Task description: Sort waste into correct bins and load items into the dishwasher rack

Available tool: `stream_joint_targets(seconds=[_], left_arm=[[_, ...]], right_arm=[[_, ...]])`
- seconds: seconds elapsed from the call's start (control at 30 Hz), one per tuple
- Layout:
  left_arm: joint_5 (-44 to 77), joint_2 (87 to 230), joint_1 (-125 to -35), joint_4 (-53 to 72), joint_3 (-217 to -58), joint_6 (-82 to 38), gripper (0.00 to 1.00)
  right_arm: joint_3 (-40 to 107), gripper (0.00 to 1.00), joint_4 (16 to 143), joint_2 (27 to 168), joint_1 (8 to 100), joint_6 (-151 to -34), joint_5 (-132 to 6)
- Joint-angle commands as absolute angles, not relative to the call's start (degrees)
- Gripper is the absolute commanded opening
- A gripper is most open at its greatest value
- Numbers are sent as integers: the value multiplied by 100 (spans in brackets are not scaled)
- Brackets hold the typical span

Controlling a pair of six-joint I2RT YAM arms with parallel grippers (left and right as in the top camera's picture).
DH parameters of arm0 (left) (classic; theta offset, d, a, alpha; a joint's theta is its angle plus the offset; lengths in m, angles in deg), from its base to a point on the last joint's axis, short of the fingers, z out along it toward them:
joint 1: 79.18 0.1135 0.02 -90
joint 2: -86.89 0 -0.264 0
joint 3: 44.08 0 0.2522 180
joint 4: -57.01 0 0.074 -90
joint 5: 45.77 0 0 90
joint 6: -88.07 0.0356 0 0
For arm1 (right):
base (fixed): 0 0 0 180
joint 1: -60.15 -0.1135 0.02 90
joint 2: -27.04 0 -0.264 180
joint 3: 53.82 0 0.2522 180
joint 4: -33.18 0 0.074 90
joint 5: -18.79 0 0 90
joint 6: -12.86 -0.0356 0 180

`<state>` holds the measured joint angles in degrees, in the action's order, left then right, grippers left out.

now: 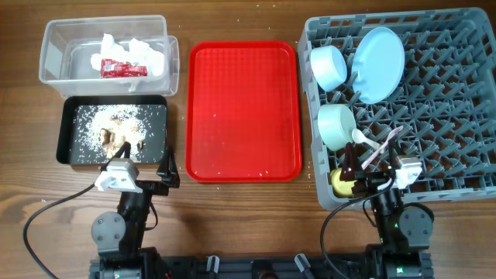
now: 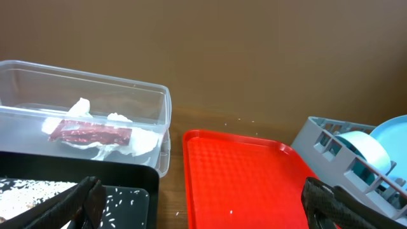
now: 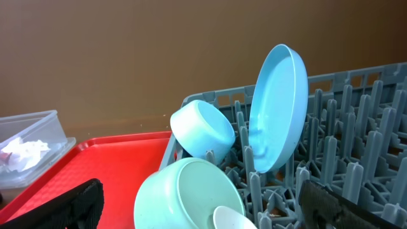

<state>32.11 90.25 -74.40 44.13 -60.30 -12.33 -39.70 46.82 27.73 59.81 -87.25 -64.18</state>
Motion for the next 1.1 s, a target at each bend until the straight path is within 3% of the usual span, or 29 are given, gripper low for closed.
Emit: stream_joint_targets(seconds=[0.0, 1.07], left_arm=[[3340, 8704, -7425, 4210, -5818, -1266, 100], [3340, 8706, -7425, 3983, -5818, -1270, 100]], right_arm=[[-3976, 100, 4654, 2731, 5937, -8631, -6492], [-3976, 100, 4654, 2731, 5937, -8631, -6492]])
